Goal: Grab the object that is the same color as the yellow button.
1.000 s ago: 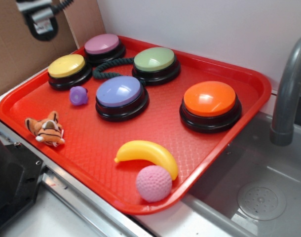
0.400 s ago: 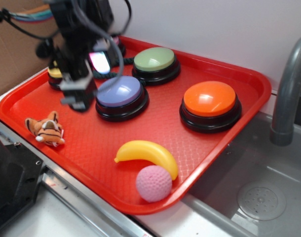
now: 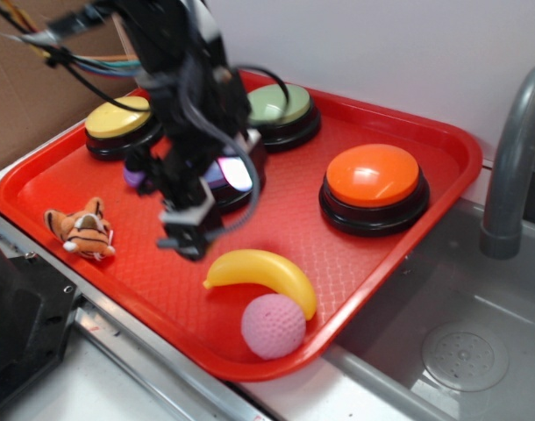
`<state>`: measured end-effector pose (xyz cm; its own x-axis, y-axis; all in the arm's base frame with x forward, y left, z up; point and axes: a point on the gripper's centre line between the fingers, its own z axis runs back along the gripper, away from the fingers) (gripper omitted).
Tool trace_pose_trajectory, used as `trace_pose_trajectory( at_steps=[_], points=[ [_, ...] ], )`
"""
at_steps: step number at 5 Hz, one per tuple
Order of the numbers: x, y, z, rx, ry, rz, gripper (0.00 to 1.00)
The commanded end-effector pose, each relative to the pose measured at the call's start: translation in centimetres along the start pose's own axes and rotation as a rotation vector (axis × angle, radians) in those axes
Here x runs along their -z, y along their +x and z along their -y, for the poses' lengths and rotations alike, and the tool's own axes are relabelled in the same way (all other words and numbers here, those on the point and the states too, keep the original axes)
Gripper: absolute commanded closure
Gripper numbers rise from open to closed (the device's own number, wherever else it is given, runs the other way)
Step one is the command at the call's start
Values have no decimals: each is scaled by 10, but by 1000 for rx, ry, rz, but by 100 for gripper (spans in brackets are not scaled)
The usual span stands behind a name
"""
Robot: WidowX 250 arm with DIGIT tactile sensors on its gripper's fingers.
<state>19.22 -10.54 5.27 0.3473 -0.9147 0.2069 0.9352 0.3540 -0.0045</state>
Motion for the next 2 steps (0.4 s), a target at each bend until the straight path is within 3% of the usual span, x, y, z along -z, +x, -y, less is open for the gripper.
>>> trace_pose_trajectory(
  at_steps=[1, 2],
  points=[
    [24, 24, 15, 74, 2, 68, 0],
    [33, 26, 18, 38, -11, 48, 0]
  ],
)
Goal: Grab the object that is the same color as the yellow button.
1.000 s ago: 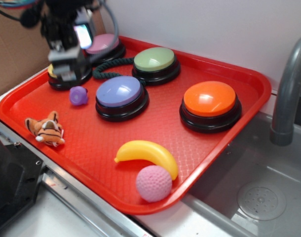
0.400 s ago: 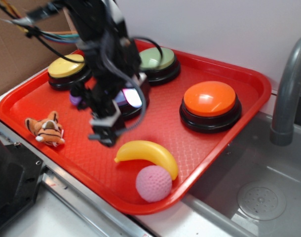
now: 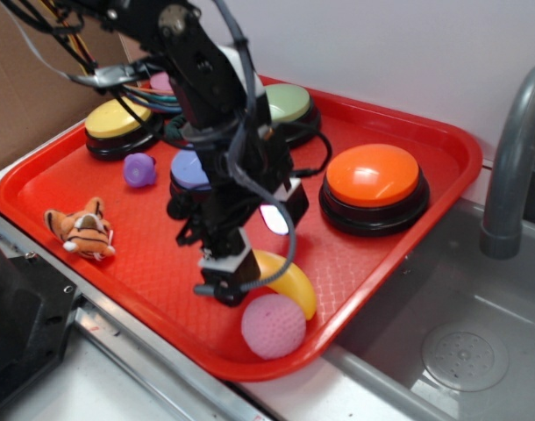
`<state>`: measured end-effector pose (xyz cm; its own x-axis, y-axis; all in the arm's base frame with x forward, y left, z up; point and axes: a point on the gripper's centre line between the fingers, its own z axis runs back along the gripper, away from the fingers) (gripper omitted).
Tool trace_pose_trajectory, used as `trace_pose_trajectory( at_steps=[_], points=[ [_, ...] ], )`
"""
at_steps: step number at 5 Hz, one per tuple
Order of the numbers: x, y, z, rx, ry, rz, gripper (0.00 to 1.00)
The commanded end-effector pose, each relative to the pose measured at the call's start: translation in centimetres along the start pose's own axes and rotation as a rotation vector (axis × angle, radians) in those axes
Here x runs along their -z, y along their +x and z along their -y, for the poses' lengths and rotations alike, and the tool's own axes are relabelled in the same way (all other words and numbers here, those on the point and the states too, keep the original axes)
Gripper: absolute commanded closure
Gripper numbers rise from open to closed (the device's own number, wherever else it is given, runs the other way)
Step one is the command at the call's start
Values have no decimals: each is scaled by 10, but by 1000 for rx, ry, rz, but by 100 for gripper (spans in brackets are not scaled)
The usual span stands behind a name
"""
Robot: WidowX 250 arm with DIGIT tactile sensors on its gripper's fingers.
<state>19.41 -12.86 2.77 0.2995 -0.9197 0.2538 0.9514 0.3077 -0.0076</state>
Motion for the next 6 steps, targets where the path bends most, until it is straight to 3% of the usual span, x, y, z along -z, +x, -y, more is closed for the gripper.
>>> trace_pose_trajectory(
  at_steps=[1, 2, 3, 5, 6],
  points=[
    [4, 7, 11, -20, 18, 6, 100],
    [4, 6, 9, -43, 21, 3, 100],
    [-11, 5, 3, -128, 52, -42, 100],
    [-89, -10, -15, -563, 32, -158, 100],
    [-127, -28, -22, -819, 20, -301, 100]
  ],
)
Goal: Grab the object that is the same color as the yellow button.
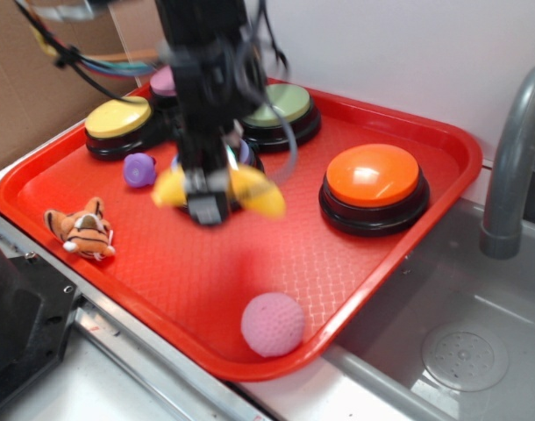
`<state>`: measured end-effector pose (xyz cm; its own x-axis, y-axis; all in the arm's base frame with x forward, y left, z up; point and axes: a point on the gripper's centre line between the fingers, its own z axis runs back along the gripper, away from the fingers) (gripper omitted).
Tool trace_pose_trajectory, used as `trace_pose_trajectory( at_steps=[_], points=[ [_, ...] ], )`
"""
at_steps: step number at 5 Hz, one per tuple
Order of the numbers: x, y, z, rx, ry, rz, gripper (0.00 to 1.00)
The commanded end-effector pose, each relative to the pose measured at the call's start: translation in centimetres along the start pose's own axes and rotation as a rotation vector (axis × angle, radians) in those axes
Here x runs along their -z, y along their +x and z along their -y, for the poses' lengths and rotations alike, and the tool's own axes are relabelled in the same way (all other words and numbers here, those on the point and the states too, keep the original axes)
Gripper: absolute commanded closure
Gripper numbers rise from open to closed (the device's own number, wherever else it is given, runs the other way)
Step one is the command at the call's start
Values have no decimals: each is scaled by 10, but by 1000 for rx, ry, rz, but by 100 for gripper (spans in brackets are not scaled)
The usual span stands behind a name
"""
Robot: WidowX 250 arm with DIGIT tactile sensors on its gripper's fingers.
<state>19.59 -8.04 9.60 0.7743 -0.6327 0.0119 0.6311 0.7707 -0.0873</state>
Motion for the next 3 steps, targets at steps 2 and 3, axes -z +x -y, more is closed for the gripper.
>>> trace_pose_trajectory(
  at_steps=[2, 3],
  points=[
    [-82, -57, -38, -672, 50, -58, 100],
    [-87, -66, -39, -758, 10, -142, 100]
  ],
)
